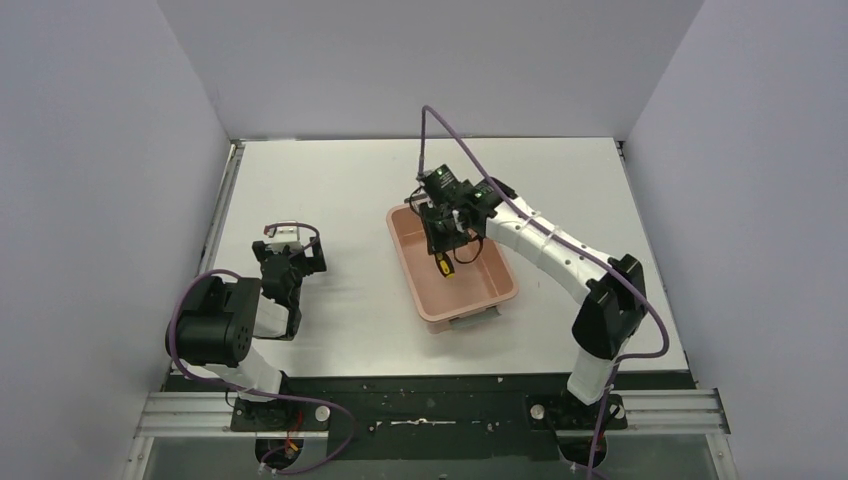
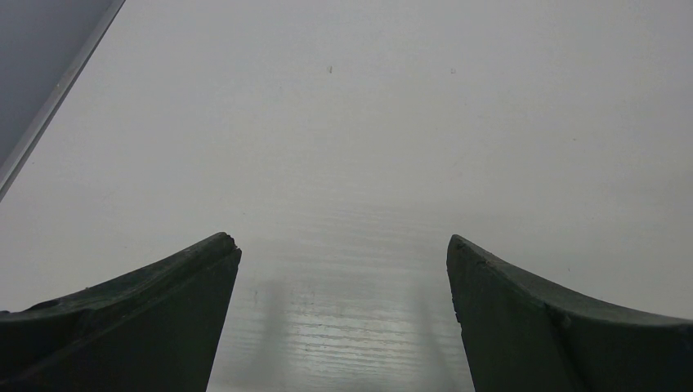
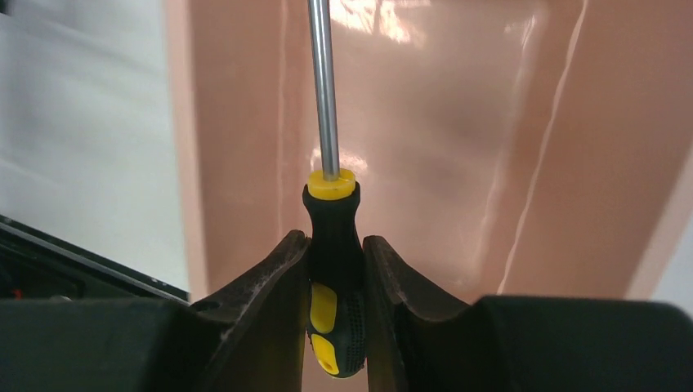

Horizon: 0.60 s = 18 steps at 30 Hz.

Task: Put the screwdriver in the bin

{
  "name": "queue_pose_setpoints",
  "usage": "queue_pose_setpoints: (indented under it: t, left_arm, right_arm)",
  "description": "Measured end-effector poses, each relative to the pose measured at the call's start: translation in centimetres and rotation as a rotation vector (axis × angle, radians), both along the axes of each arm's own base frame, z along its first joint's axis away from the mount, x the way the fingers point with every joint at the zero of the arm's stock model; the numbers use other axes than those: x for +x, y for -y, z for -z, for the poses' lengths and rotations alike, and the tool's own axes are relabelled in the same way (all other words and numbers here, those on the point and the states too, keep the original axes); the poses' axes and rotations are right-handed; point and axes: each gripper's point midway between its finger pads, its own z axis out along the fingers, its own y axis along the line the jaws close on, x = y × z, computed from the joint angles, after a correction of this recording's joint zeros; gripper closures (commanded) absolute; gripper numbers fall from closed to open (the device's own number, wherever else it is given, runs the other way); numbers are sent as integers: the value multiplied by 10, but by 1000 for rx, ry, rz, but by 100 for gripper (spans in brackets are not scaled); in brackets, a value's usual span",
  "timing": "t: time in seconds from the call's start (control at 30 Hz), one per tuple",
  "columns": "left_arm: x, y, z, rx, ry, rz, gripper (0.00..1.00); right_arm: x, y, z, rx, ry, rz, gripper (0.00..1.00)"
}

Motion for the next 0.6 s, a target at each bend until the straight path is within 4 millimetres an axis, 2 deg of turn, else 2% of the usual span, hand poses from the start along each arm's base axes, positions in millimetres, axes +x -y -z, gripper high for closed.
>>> queue_pose_setpoints:
  t: [0.13,0.3,0.6]
  left_arm:
    - [0,0,0,0,0,0,3]
    - [0,0,0,0,0,0,3]
    - [0,0,0,0,0,0,3]
  right_arm:
    - [-18,17,62,-88,-94,33,100]
    - [-28,34,103,-152,-125,69,100]
    - [-28,46,162,-208,-126,114,72]
